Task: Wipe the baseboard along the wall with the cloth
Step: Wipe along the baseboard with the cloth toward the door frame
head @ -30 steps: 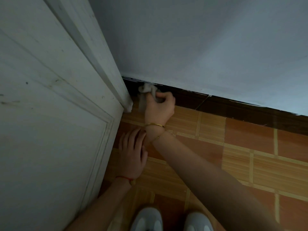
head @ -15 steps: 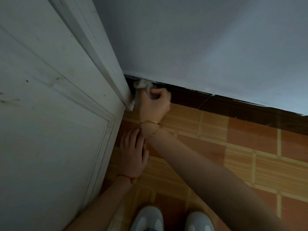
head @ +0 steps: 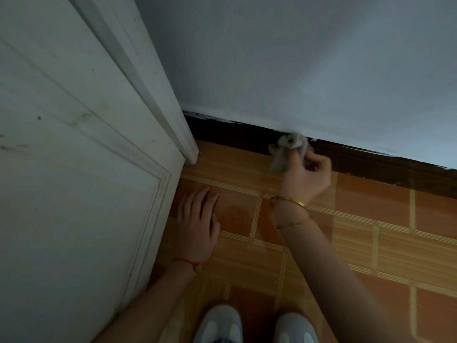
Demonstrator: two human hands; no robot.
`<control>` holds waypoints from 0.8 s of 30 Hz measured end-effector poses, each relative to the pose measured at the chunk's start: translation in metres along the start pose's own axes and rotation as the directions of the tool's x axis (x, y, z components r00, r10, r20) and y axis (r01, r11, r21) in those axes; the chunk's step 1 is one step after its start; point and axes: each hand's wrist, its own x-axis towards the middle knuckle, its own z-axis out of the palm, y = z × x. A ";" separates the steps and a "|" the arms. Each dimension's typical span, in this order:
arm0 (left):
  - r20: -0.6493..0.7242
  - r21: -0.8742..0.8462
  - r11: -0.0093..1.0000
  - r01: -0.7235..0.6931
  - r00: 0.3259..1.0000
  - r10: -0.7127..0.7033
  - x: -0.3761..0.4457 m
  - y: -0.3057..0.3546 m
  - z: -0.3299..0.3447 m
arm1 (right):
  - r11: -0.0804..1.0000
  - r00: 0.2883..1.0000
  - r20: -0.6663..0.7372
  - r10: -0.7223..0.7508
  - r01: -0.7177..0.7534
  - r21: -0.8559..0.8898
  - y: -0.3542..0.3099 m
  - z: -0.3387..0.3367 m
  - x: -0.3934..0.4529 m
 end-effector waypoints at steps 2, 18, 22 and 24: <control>0.008 -0.001 1.000 0.002 1.000 -0.002 0.000 0.000 0.000 | 0.999 1.000 -0.019 0.009 -0.009 0.036 -0.002 -0.006 0.006; -0.092 0.068 0.998 -0.013 0.996 0.020 -0.002 -0.002 0.008 | 0.992 0.952 0.299 0.067 -0.030 -0.125 0.020 0.098 -0.083; -0.046 0.043 0.999 -0.005 0.999 0.007 -0.001 -0.002 0.006 | 0.987 0.968 0.235 0.089 -0.054 -0.149 0.030 0.080 -0.062; -0.018 0.032 0.999 -0.010 1.000 0.010 -0.001 -0.002 0.003 | 0.979 0.979 0.161 0.124 -0.094 -0.180 0.035 0.061 -0.041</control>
